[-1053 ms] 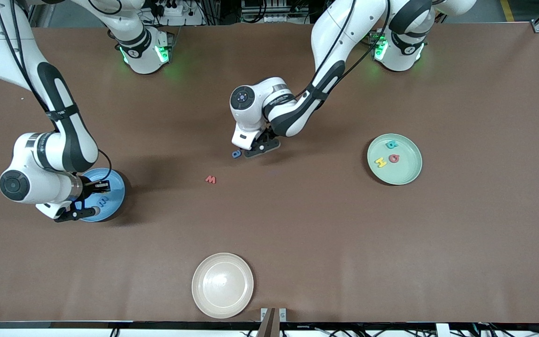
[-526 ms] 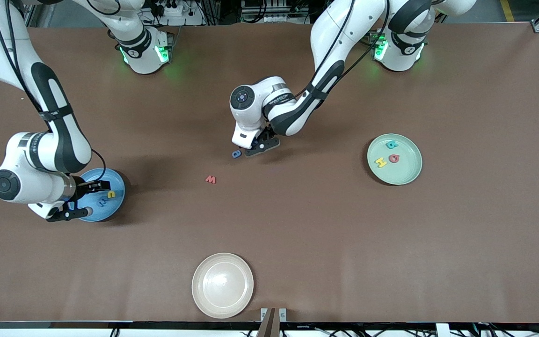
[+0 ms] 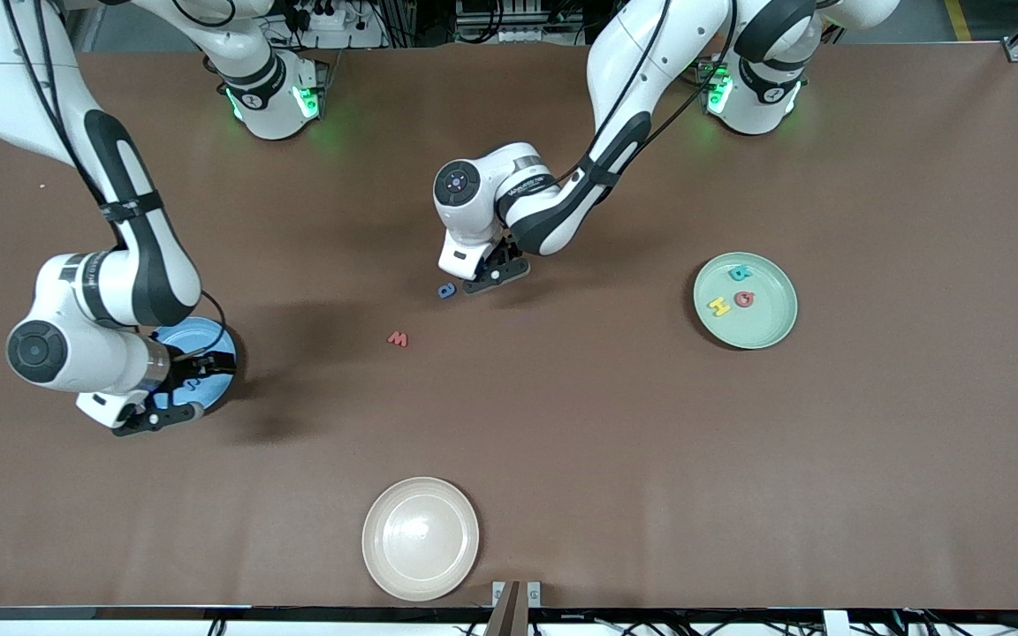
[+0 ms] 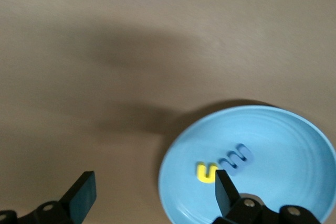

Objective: Sort upper and lower case letters into plates
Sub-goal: 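Grasp the blue M with the left gripper while the right gripper reaches W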

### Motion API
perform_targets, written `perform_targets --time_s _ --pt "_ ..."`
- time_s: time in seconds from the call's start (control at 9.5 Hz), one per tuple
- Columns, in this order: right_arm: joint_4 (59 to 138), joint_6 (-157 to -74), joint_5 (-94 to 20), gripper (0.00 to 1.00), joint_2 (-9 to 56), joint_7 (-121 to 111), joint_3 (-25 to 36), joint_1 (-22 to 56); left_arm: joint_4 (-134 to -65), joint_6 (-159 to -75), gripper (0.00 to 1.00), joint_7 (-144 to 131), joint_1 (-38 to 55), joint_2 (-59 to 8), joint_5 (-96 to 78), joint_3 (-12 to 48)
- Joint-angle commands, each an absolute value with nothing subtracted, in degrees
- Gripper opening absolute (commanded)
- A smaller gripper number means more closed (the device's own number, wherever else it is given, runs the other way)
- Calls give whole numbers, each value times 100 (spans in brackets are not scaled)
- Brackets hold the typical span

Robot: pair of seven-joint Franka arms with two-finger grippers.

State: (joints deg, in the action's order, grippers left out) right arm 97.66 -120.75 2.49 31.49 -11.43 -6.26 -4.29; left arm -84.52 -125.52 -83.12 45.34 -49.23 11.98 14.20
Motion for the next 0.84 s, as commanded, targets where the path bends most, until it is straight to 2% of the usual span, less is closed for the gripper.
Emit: perform_targets --time_s 0.0,0.32,0.74 --pt "9528 -12085 97 100 3278 -881 -633 -142 -8596 -12647 44 -8306 4535 -4922 1081 1397" --pt "9536 -12234 105 100 3278 -134 -633 525 -8596 -12630 35 -8306 4526 -4904 1081 1397" --pt "9624 -12586 167 100 3287 -1190 -633 1177 -8578 -12604 34 -8227 4412 -4896 1081 1397"
